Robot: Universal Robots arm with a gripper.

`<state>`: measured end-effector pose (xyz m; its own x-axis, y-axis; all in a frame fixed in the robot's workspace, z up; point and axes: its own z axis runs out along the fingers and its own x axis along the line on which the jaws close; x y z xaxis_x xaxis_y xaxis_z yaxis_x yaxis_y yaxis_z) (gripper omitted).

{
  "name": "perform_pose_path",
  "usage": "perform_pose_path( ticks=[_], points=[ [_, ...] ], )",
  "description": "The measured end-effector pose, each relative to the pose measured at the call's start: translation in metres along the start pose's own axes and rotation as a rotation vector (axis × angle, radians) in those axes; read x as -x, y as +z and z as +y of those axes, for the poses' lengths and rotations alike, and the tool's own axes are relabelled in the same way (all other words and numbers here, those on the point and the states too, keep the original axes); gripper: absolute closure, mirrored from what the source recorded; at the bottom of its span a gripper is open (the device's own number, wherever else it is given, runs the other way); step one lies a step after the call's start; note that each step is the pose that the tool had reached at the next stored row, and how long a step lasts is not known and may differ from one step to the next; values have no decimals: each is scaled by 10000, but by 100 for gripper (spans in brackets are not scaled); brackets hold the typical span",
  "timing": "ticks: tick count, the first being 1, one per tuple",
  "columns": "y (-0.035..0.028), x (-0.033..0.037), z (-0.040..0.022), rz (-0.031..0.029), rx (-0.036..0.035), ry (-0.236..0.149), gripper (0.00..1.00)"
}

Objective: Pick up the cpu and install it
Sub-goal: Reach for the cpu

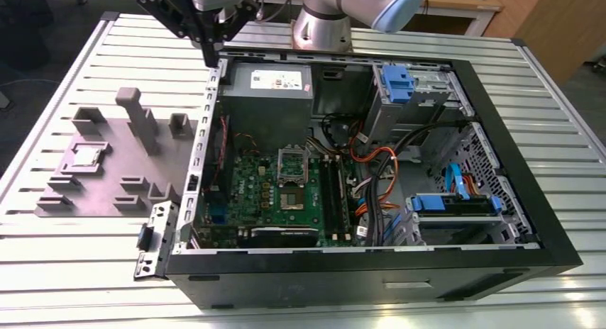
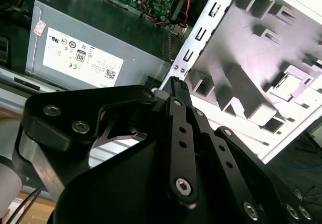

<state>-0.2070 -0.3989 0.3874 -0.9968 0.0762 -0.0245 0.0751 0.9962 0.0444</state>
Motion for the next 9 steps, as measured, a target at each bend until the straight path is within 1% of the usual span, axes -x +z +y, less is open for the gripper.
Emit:
perform_pose_path(
  ticks=[9],
  points=[
    [0,-41,-3,0,0,0,89]
  ],
)
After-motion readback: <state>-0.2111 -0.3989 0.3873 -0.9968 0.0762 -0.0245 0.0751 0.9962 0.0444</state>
